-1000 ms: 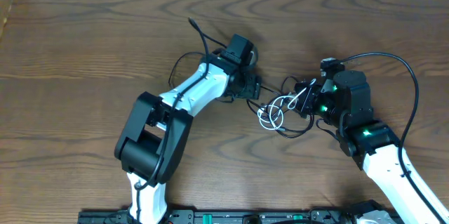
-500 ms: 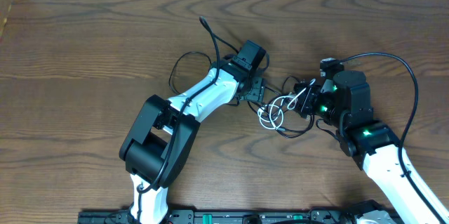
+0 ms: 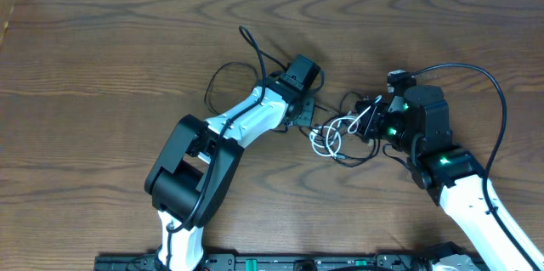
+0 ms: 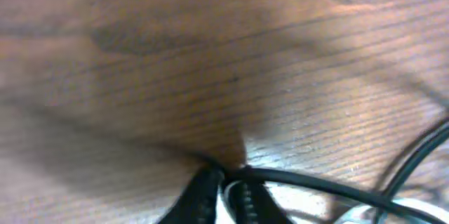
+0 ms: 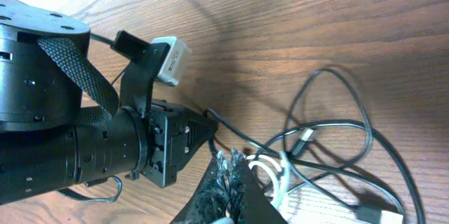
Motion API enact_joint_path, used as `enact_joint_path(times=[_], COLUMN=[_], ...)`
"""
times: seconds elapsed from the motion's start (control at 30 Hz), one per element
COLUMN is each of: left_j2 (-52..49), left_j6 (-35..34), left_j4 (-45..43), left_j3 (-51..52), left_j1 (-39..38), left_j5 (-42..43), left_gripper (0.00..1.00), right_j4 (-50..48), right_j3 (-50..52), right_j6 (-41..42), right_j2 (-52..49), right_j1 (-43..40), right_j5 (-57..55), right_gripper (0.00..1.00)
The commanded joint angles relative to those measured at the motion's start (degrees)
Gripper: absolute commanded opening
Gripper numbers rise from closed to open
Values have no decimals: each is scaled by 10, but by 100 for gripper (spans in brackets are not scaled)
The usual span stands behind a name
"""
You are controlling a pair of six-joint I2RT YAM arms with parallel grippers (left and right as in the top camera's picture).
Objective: Untangle cables
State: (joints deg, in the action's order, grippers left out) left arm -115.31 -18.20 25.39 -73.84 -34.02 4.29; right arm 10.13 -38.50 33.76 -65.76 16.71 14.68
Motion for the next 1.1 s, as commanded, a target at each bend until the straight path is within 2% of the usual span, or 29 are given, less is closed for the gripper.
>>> enact_joint_path(times=[0.0,0.17,0.33,0.47,0.67,0.77,0.9,1.07], left_j2=[8,56,124,173,224,242,250,250], left_j6=[-1,0,0,0,-1,-1,-2,-20], left_j4=[18,78,132,154,163,163,160,157], left_j3=[6,6,6,6,6,6,6,6], left_j1=[14,68,149,217,304,337,367,364], left_j5=[-10,-51,-111,-114,-111,-93,-14,83], left_gripper=[8,7,7,7,7,7,7,7], right_j4=[0,23,96,143,165,165,165,162], right_j3=[-1,-1,-1,-1,-1,-1,-1,-1], right_j6=[5,-2,-2,-2,-2,-3,-12,-13], right_j2=[6,6,6,6,6,6,5,5], right_j1=[-2,-13,-59,-127,-263,-318,-365,-372], right_j5=[5,-30,-165,-241,-247,-242,-203,-136], right_gripper=[1,1,1,1,1,1,1,1])
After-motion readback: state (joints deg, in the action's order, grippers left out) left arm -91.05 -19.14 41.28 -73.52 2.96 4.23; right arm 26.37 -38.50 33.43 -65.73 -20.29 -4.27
